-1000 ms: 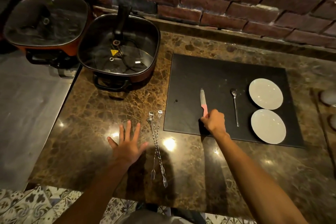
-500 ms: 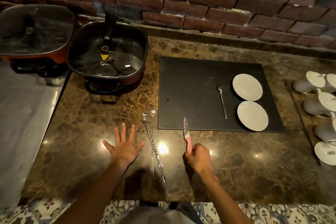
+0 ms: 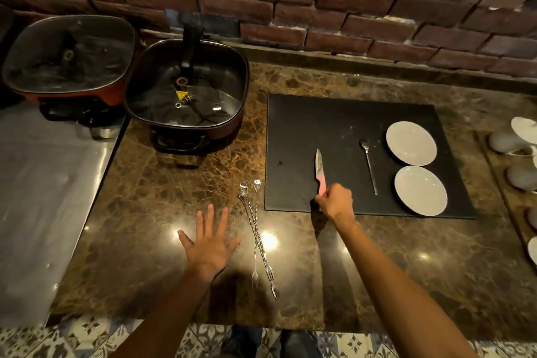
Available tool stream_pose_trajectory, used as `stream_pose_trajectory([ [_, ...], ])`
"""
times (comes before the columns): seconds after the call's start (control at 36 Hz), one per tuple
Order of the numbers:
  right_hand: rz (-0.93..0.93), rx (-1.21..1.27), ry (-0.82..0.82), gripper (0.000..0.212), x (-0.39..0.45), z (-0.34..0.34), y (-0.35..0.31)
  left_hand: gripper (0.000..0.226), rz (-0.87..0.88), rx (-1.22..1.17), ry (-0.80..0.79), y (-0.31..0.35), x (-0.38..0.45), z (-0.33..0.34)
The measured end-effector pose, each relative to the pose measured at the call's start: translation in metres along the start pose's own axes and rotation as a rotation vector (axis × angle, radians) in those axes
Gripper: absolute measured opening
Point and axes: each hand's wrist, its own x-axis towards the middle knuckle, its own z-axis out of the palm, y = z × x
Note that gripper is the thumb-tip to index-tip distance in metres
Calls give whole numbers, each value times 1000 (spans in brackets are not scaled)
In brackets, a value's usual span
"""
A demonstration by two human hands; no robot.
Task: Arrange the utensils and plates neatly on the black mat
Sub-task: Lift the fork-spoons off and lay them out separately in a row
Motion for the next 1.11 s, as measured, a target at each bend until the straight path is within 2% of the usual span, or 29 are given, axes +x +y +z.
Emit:
stream_pose_trajectory([
  [0.19, -7, -12, 1, 28, 32, -1, -15, 80, -8, 21, 47, -4, 6, 9],
  [0.36, -11, -61, 41, 33, 21, -2, -22, 80, -1, 8, 40, -5, 6, 9],
  [0.5, -164, -71, 84, 45, -20, 20, -36, 82, 18, -25, 29, -5, 8, 3],
  [0.56, -248, -84, 26, 38, -40, 37, -42, 83, 26, -33, 39, -6, 8, -1],
  [0.61, -294, -101, -98, 31, -61, 57, -49, 86, 35, -37, 44, -6, 10, -5],
  [0.72, -291, -161, -277, 34, -92, 91, -64, 91, 48, -48, 39, -8, 17, -13],
  [0.94, -275, -329, -224, 18, -99, 107, -80, 95, 41, -51, 49, -6, 18, -16],
  [1.11, -221, -402, -228, 26, -91, 104, -86, 97, 45, -57, 54, -6, 17, -20],
])
